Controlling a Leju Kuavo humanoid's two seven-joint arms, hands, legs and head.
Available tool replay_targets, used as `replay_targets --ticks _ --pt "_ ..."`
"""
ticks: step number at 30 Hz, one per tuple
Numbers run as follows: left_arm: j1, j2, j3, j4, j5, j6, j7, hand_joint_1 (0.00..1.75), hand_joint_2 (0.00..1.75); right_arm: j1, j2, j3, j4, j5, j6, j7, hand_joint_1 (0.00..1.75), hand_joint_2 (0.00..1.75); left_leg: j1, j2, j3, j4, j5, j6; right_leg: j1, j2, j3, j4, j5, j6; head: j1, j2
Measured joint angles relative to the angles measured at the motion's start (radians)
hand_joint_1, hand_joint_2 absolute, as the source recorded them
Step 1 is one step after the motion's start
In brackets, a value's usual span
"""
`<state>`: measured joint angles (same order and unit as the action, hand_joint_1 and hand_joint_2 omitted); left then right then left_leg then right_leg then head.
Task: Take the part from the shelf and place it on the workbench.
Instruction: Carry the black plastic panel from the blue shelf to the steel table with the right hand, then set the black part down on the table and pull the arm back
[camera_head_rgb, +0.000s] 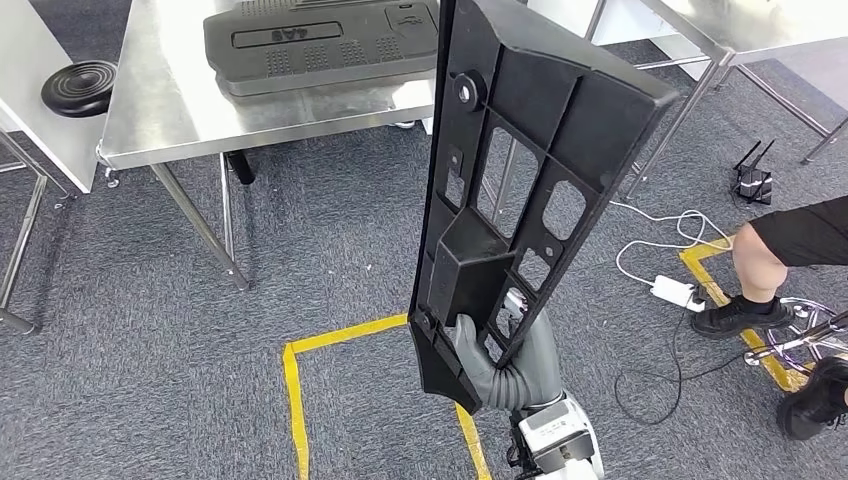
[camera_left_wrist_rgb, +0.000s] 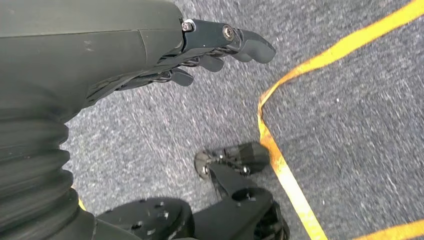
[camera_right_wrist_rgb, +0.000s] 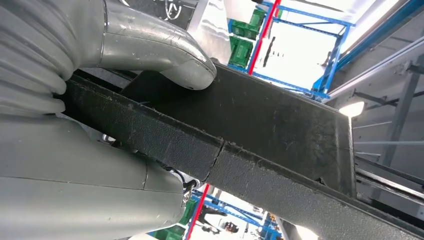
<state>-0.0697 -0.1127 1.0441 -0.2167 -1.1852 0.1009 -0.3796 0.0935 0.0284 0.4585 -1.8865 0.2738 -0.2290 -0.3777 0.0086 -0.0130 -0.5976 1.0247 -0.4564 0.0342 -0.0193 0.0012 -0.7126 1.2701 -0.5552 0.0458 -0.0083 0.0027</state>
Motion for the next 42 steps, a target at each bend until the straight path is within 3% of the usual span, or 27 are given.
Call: replay_targets --ticks 1,3,5,7,9,10,12,13,14,15,17,18,20,23,25,27,29,30,32,34,35,37,39,40,42 --pt "0.000 0.000 0.000 0.000 0.000 0.000 0.000 0.00 1.75 0.000 -0.001 0.000 0.000 0.001 0.000 0.000 1.75 1.75 -0.001 -0.002 0.004 0.000 -0.002 -0.001 0.002 0.000 0.027 -0.067 0.034 0.006 0.000 0.000" --pt "0.000 -0.002 0.000 0.000 -0.002 0.000 0.000 0.00 1.75 -0.001 -0.001 0.001 0.000 0.002 0.000 0.000 1.75 1.75 -0.005 -0.006 0.010 0.001 -0.008 -0.006 0.008 0.000 0.091 -0.209 0.092 0.003 0.000 0.000" --pt "0.000 -0.003 0.000 0.000 -0.003 -0.001 0.001 0.00 1.75 -0.001 -0.001 0.001 0.000 0.003 0.000 0.000 1.75 1.75 -0.008 -0.008 0.011 0.000 -0.013 -0.015 0.015 0.001 0.117 -0.262 0.111 -0.011 -0.001 0.000" --pt "0.000 -0.002 0.000 0.000 -0.003 -0.001 0.001 0.00 1.75 -0.001 0.000 0.001 0.000 0.004 0.001 0.000 1.75 1.75 -0.007 -0.007 0.013 -0.001 -0.015 -0.024 0.013 0.000 0.121 -0.265 0.114 -0.022 -0.001 0.000" --pt "0.000 -0.002 0.000 0.000 -0.004 -0.001 0.002 0.00 1.75 -0.001 0.000 0.002 0.000 0.005 0.001 0.000 1.75 1.75 -0.005 -0.004 0.003 0.026 -0.036 -0.035 0.005 -0.001 0.130 -0.272 0.116 -0.033 -0.003 0.000" --pt "0.000 -0.001 0.000 0.000 -0.004 -0.001 0.002 0.00 1.75 -0.001 0.001 0.002 0.000 0.005 0.002 0.000 1.75 1.75 -0.004 -0.001 -0.015 0.068 -0.061 -0.040 0.001 -0.001 0.135 -0.274 0.115 -0.038 -0.004 0.000" --pt "0.001 -0.001 0.000 0.000 -0.005 -0.002 0.002 0.00 1.75 -0.001 0.001 0.003 0.000 0.006 0.002 0.000 1.75 1.75 0.000 0.003 -0.081 0.203 -0.123 -0.050 0.001 -0.002 0.140 -0.275 0.111 -0.044 -0.006 0.000" --pt "0.001 -0.002 0.000 0.000 -0.006 -0.002 0.002 0.00 1.75 0.000 0.001 0.003 0.000 0.007 0.002 0.000 1.75 1.75 0.002 0.004 -0.112 0.259 -0.140 -0.054 0.001 -0.002 0.141 -0.275 0.110 -0.045 -0.006 0.000" --pt "0.002 -0.001 0.000 0.000 -0.006 -0.002 0.002 0.00 1.75 0.000 0.001 0.003 0.000 0.007 0.002 0.000 1.75 1.75 0.005 0.005 -0.128 0.283 -0.137 -0.056 0.000 -0.002 0.143 -0.274 0.108 -0.045 -0.006 0.000" --pt "0.002 -0.001 0.000 0.000 -0.006 -0.003 0.002 0.00 1.75 0.000 0.001 0.003 0.001 0.008 0.002 0.000 1.75 1.75 0.008 0.006 -0.124 0.264 -0.114 -0.059 -0.001 -0.001 0.146 -0.274 0.106 -0.044 -0.006 0.000" --pt "0.002 0.001 0.000 0.000 -0.007 -0.003 0.002 0.00 1.75 0.000 0.001 0.003 0.001 0.009 0.002 0.000 1.75 1.75 0.015 0.009 -0.064 0.134 -0.039 -0.064 -0.005 0.002 0.156 -0.273 0.098 -0.035 -0.006 0.000" --pt "0.002 0.000 0.000 0.000 -0.007 -0.002 0.002 0.00 1.75 0.000 0.001 0.003 0.001 0.010 0.002 0.000 1.75 1.75 0.016 0.009 -0.032 0.070 -0.015 -0.065 -0.003 0.003 0.159 -0.270 0.093 -0.028 -0.008 0.000" --pt "0.000 -0.001 0.000 0.001 -0.008 -0.002 0.002 0.00 1.75 -0.001 0.001 0.003 0.001 0.011 0.002 0.000 1.75 1.75 0.014 0.005 -0.001 0.013 -0.005 -0.058 0.001 0.003 0.160 -0.269 0.089 -0.016 -0.010 0.000" --pt "0.000 -0.002 0.000 0.000 -0.008 -0.002 0.003 0.00 1.75 -0.001 0.001 0.003 0.001 0.013 0.002 0.000 1.75 1.75 0.009 0.002 0.003 0.007 -0.006 -0.033 0.000 0.003 0.154 -0.267 0.085 -0.004 -0.009 0.000" --pt "0.000 -0.002 0.000 0.000 -0.008 -0.002 0.003 0.00 1.75 -0.001 0.000 0.003 0.000 0.014 0.002 0.000 1.75 1.75 0.010 0.002 0.006 0.003 -0.005 -0.017 0.000 0.002 0.119 -0.200 0.055 -0.004 -0.008 0.000" --pt "-0.001 -0.002 0.000 0.000 -0.009 -0.001 0.003 0.00 1.75 -0.001 -0.001 0.003 0.001 0.014 0.002 0.000 1.75 1.75 0.007 0.002 0.007 0.002 -0.008 -0.008 0.000 0.002 0.043 -0.060 0.006 -0.012 -0.006 0.000" --pt "0.000 -0.002 0.000 0.000 -0.009 -0.001 0.004 0.00 1.75 0.000 -0.002 0.003 0.002 0.014 0.002 0.000 1.75 1.75 0.004 0.002 0.008 0.003 -0.010 -0.004 0.000 0.002 -0.017 0.035 -0.015 -0.011 -0.006 0.000" --pt "0.000 -0.002 0.000 0.000 -0.010 -0.001 0.004 0.00 1.75 0.000 -0.003 0.003 0.003 0.015 0.002 0.000 1.75 1.75 0.002 0.001 0.010 0.003 -0.012 -0.003 0.001 0.002 -0.020 0.027 -0.002 -0.007 -0.006 0.000" --pt "0.000 -0.002 0.000 0.000 -0.010 -0.002 0.005 0.00 1.75 -0.001 -0.004 0.003 0.003 0.016 0.002 0.000 1.75 1.75 0.000 -0.002 0.016 0.002 -0.014 -0.004 0.006 0.001 0.034 -0.100 0.057 0.000 -0.006 0.000" --pt "-0.001 -0.004 0.000 0.000 -0.011 -0.002 0.005 0.00 1.75 -0.002 -0.003 0.003 0.003 0.016 0.002 0.000 1.75 1.75 -0.005 -0.006 0.018 0.003 -0.019 -0.010 0.015 0.001 0.096 -0.227 0.104 -0.006 -0.006 0.000" --pt "-0.001 -0.004 0.000 0.000 -0.012 -0.002 0.005 0.00 1.75 -0.002 -0.003 0.003 0.003 0.016 0.002 0.000 1.75 1.75 -0.007 -0.006 0.019 0.003 -0.021 -0.013 0.018 0.001 0.110 -0.255 0.112 -0.011 -0.007 0.000" --pt "-0.001 -0.004 0.000 0.000 -0.012 -0.002 0.005 0.00 1.75 -0.002 -0.003 0.003 0.003 0.017 0.002 0.000 1.75 1.75 -0.008 -0.007 0.021 0.000 -0.024 -0.023 0.019 0.001 0.116 -0.263 0.116 -0.021 -0.007 0.000" --pt "-0.001 -0.004 0.000 0.000 -0.012 -0.002 0.005 0.00 1.75 -0.002 -0.003 0.004 0.003 0.018 0.002 0.000 1.75 1.75 -0.006 -0.004 0.018 0.016 -0.037 -0.033 0.011 0.000 0.125 -0.272 0.118 -0.031 -0.008 0.000" --pt "-0.001 -0.004 0.000 0.000 -0.012 -0.002 0.005 0.00 1.75 -0.002 -0.002 0.004 0.003 0.018 0.002 0.000 1.75 1.75 -0.005 -0.001 0.005 0.050 -0.057 -0.039 0.005 -0.001 0.131 -0.276 0.118 -0.037 -0.009 0.000" --pt "0.000 -0.004 0.000 0.000 -0.012 -0.003 0.005 0.00 1.75 -0.002 -0.002 0.005 0.003 0.018 0.002 0.001 1.75 1.75 -0.001 0.003 -0.053 0.170 -0.118 -0.048 0.003 -0.003 0.139 -0.278 0.114 -0.047 -0.010 0.000"
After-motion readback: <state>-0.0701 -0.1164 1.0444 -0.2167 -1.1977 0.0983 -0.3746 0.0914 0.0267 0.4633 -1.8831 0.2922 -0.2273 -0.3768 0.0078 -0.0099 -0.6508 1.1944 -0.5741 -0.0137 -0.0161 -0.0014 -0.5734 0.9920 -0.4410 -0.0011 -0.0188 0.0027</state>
